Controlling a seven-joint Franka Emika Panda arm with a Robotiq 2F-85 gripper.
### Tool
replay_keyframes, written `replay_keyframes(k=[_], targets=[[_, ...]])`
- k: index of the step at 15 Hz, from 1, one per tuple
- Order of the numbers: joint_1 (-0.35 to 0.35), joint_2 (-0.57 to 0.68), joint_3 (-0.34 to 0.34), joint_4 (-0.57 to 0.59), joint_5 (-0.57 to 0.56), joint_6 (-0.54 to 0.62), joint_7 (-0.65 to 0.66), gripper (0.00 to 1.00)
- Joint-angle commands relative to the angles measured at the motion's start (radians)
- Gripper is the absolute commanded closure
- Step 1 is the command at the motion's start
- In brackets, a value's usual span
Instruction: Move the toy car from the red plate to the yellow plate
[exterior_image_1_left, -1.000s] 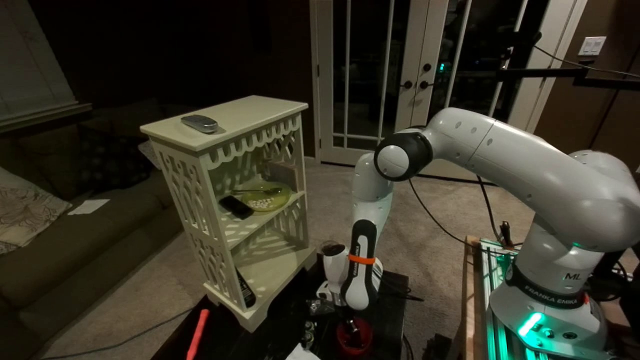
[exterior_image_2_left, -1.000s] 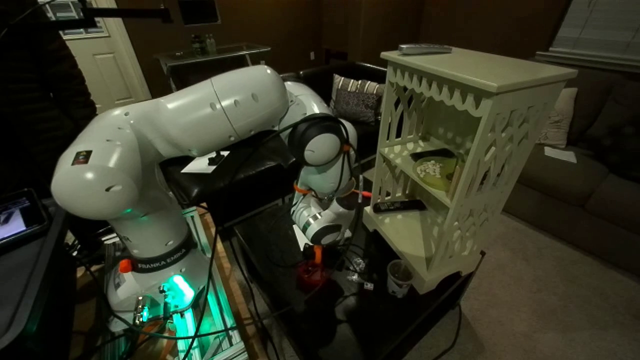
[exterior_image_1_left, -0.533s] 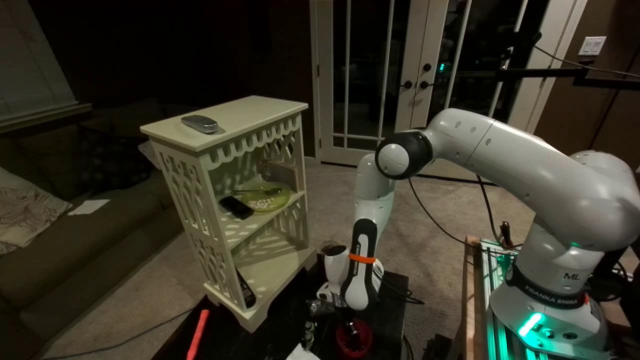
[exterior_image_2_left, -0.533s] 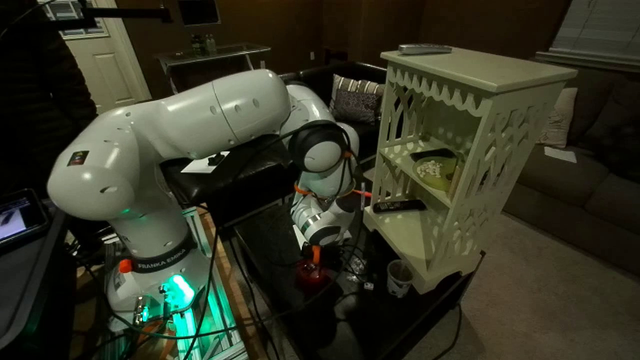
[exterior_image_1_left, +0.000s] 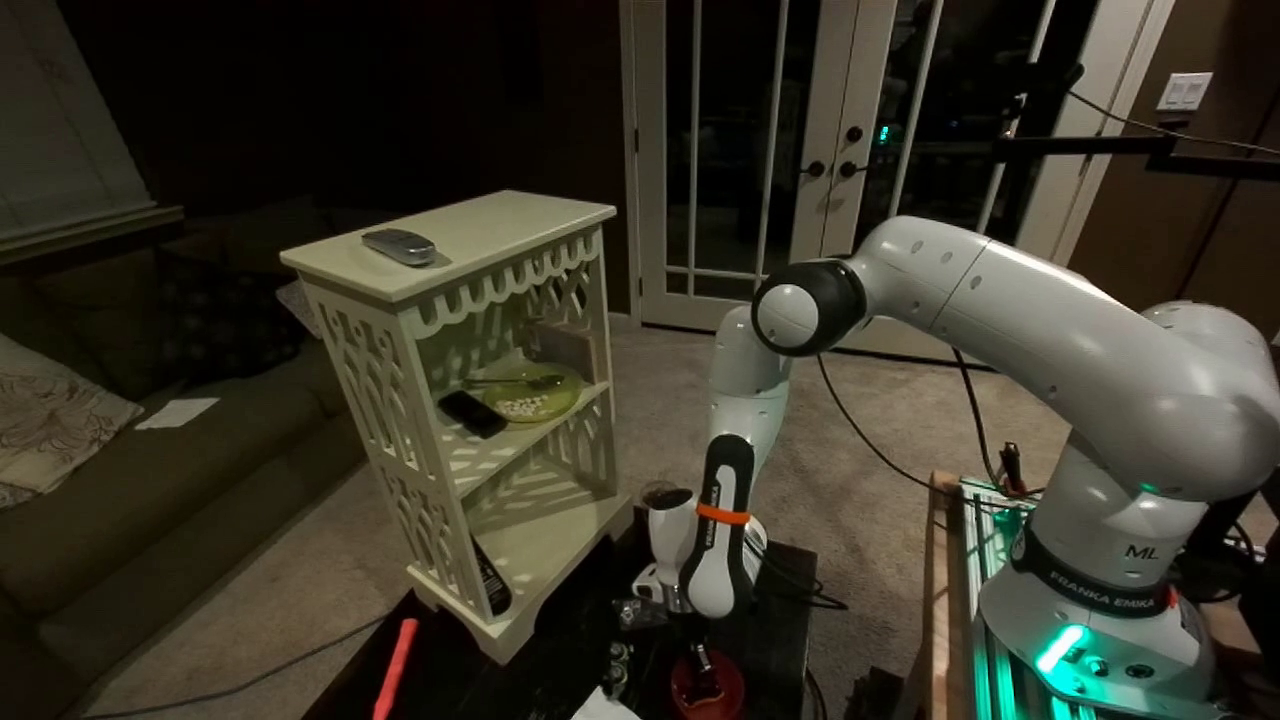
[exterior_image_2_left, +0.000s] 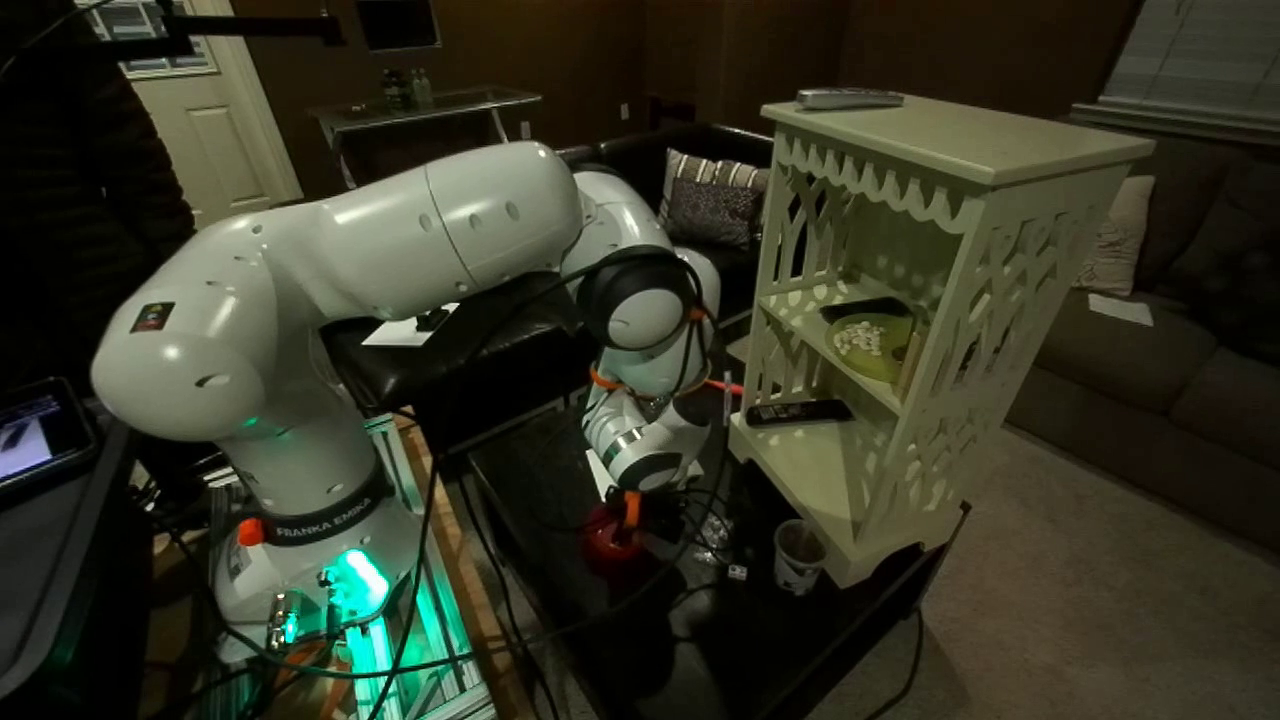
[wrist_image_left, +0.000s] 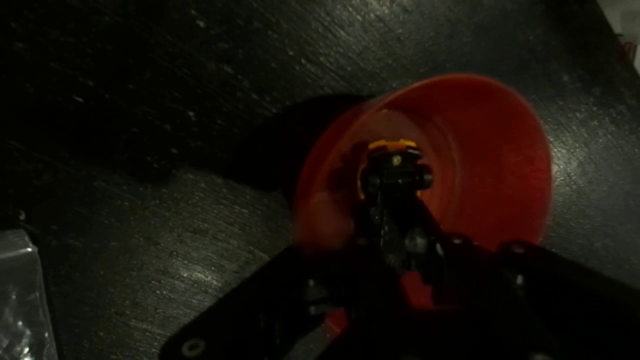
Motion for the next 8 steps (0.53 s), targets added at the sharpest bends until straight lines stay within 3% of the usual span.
replay_keyframes(k=[1,8], targets=[[-0.017,0.006,0.009,-0.015,-0.015,0.022,-0.007,0.94],[-0.011,-0.131,0.012,-0.209,-0.042,0.013,-0.048,0.94]])
